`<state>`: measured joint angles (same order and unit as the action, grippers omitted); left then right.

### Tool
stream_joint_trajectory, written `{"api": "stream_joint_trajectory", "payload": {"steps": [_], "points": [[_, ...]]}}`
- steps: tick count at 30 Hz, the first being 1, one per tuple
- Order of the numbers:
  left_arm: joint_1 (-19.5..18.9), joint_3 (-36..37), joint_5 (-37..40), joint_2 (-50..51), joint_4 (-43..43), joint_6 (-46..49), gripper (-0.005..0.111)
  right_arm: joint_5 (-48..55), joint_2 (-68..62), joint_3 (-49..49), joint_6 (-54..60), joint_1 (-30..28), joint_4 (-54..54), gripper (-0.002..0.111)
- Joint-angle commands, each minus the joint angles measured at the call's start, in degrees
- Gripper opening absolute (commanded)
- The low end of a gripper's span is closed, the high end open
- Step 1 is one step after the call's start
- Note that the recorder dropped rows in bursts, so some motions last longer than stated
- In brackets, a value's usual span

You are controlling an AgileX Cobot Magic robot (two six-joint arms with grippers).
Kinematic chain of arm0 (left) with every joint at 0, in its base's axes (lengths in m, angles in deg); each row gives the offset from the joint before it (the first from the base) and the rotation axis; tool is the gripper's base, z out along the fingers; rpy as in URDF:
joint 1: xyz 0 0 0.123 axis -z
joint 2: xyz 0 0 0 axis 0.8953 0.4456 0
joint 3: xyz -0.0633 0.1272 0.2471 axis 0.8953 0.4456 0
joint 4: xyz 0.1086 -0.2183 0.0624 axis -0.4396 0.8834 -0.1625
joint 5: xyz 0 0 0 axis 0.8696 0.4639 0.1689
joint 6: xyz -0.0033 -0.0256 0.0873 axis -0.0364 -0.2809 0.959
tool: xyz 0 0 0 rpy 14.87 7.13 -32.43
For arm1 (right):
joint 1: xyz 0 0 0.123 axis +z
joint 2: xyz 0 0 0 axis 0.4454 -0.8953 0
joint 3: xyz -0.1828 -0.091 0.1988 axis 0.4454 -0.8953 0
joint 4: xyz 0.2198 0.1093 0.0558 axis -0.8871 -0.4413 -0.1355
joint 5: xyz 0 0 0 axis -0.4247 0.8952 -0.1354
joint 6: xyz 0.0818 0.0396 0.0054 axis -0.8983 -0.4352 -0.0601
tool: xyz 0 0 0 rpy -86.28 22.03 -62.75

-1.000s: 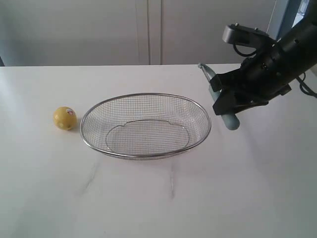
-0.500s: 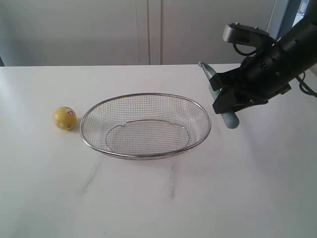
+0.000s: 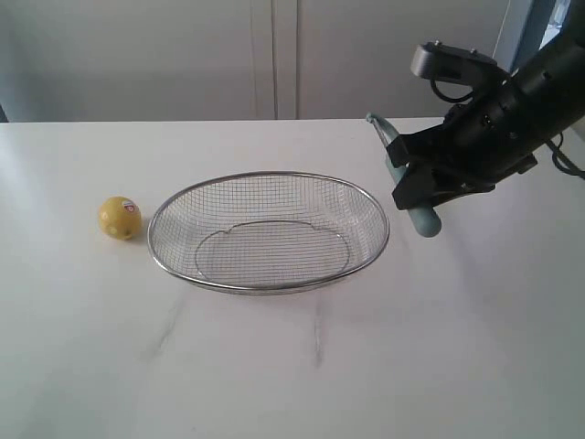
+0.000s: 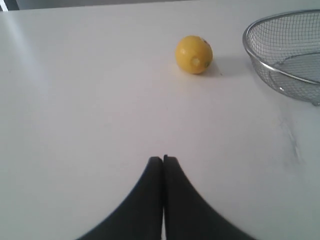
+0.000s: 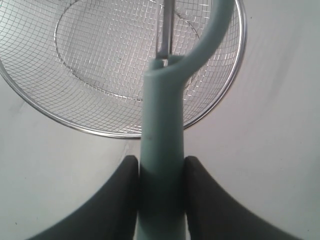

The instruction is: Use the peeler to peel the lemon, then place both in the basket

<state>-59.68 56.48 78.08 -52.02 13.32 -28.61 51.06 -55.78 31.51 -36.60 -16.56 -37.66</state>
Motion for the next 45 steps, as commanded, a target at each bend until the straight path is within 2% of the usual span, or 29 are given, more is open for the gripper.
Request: {"api": "stream_joint_trajectory", "payload": {"steps": [1,9,21,25,32,37,40,45], "points": [[0.3,0.2,-5.8,-0.3,-0.1,0.0,0.000,-0.3,0.6,-0.1,0.7,-0.2,-0.3,0.000],[0.3,0.2,-16.7,-0.3,-0.1,0.0,0.000,-0.3,0.6,-0.1,0.7,-0.2,-0.3,0.000],[0.3,0.2,-18.3,-0.3,-0.1,-0.1,0.000,-0.3,0.6,-0.1,0.7,-0.2,-0.3,0.000],[0.3,0.2,-23.5,-0.3,-0.1,-0.2,0.000,-0.3,0.6,-0.1,0.7,-0.2,-0.3,0.000],[0.3,0.2,-41.4,-0.3,-0.1,-4.2,0.000,-0.3,0.6,-0.1,0.7,-0.2,-0.3,0.000],[0.3,0.2,-50.7,-0.3,0.1,-4.5,0.000,-0.3,0.6,-0.1,0.7,-0.2,-0.3,0.000],[0.3,-0.2,-51.5,-0.3,1.6,-2.7,0.000,-0.3,0.6,-0.1,0.7,-0.2,-0.3,0.000],[0.3,-5.1,-51.7,1.2,3.9,1.7,0.000,-0.3,0.6,-0.1,0.7,-0.2,-0.3,0.000]]}}
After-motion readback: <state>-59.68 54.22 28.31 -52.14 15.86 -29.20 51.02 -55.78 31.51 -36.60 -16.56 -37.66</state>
